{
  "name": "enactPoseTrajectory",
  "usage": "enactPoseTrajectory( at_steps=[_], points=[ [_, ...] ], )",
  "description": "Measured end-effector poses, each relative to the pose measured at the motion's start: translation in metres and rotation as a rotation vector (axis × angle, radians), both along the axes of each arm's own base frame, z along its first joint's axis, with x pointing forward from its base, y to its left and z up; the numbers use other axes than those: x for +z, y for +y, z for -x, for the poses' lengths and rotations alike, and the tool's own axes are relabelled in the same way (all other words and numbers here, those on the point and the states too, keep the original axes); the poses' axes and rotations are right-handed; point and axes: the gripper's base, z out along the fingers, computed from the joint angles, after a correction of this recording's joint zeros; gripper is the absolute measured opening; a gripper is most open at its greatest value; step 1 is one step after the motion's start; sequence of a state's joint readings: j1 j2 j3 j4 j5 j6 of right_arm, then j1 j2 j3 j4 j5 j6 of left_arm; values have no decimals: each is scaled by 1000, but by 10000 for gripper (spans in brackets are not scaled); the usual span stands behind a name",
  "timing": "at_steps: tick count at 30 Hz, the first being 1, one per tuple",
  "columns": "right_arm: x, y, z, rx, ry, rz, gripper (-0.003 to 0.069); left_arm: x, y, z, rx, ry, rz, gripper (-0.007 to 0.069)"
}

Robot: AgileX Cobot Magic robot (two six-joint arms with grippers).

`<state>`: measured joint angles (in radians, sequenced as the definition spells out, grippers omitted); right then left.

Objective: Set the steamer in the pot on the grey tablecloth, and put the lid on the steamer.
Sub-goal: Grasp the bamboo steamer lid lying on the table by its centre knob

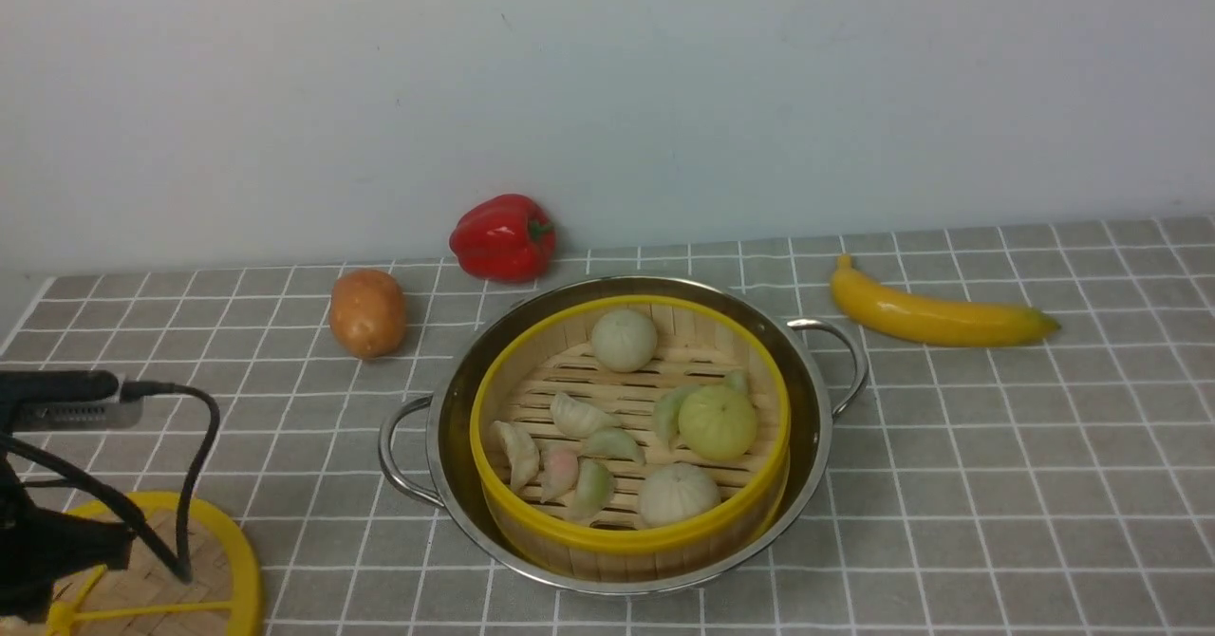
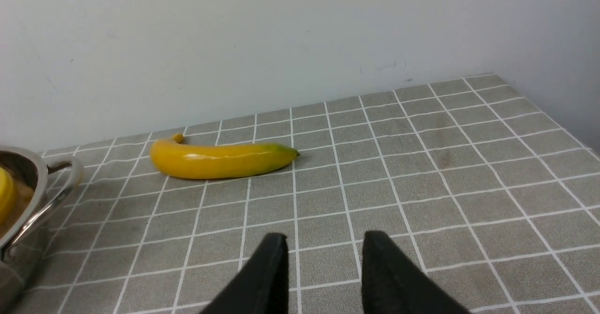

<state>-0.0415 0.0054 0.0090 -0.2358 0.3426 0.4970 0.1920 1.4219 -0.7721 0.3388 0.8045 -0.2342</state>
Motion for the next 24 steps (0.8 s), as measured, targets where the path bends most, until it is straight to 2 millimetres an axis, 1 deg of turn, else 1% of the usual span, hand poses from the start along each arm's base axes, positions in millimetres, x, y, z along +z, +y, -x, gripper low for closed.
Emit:
enactPoseTrajectory(
  at_steps=[2,4,7,8,10,16,21,22,23,24],
  points=[
    [0,0,0,0,0,0,243,-2,3,-7,-1,-58,8,243],
    [0,0,0,0,0,0,243,-4,5,-9,2,-70,12,243],
    [0,0,0,0,0,-1,243,-17,13,-12,48,-51,42,243],
    [0,0,0,0,0,-1,243,-18,13,-12,52,-50,46,243],
    [0,0,0,0,0,-1,243,-28,16,-15,69,-33,76,243],
    [0,0,0,1,-4,-1,243,-47,12,-20,40,17,155,243],
    [1,0,0,1,-6,-1,243,-52,13,-23,32,41,163,238],
    [1,0,0,1,-6,-1,243,-52,13,-23,32,45,163,225],
    [1,0,0,1,-6,-1,243,-52,13,-23,32,52,162,196],
    [1,0,0,1,-6,-1,243,-52,13,-22,32,54,161,190]
  ],
)
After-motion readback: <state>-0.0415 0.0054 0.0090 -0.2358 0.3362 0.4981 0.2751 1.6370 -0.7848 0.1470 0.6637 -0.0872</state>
